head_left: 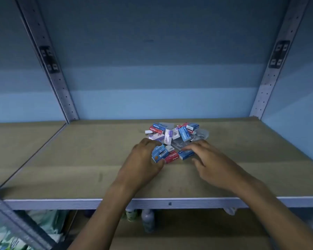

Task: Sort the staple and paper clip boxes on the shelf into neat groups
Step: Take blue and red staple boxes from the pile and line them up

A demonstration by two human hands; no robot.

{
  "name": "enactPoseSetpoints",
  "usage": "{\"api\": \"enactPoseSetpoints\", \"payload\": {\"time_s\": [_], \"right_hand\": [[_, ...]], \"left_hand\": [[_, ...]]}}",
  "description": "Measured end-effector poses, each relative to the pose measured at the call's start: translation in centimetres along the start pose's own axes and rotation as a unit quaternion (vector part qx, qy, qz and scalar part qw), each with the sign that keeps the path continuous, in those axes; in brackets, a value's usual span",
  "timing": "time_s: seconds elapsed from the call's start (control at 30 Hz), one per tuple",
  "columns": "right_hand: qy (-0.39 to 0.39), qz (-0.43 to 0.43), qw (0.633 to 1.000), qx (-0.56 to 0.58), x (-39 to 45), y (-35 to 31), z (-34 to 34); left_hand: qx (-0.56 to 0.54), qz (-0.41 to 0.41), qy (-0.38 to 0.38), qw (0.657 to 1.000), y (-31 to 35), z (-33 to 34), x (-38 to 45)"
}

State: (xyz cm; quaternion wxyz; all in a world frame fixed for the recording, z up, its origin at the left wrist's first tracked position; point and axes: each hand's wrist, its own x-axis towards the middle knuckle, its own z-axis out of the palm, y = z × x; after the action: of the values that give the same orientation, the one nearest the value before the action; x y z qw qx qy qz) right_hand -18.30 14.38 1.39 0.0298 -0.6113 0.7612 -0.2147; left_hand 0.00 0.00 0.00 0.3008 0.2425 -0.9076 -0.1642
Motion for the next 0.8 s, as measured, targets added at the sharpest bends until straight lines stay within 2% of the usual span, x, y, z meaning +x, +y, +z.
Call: {"api": "enactPoseSetpoints", "payload": {"time_s": [0.2,0.5,0.8], "right_hand": [[-0.011,-0.041,0.999,-0.024,2.3,1.5,2.0],[-0.016,-0.028,0.999,-0.020,4.3,2.7,2.8],[-0.001,-0.008,1.000,-0.022,3.5,3.2,3.0]], "left_hand": [[0.016,-0.033,-0.026,0.999,-2.1,2.2,1.6],[-0.011,-0.042,-0.027,0.999,-2.9,2.6,2.3],[0.014,-0.006,-0.021,1.000,-2.4,2.0,1.4]]}}
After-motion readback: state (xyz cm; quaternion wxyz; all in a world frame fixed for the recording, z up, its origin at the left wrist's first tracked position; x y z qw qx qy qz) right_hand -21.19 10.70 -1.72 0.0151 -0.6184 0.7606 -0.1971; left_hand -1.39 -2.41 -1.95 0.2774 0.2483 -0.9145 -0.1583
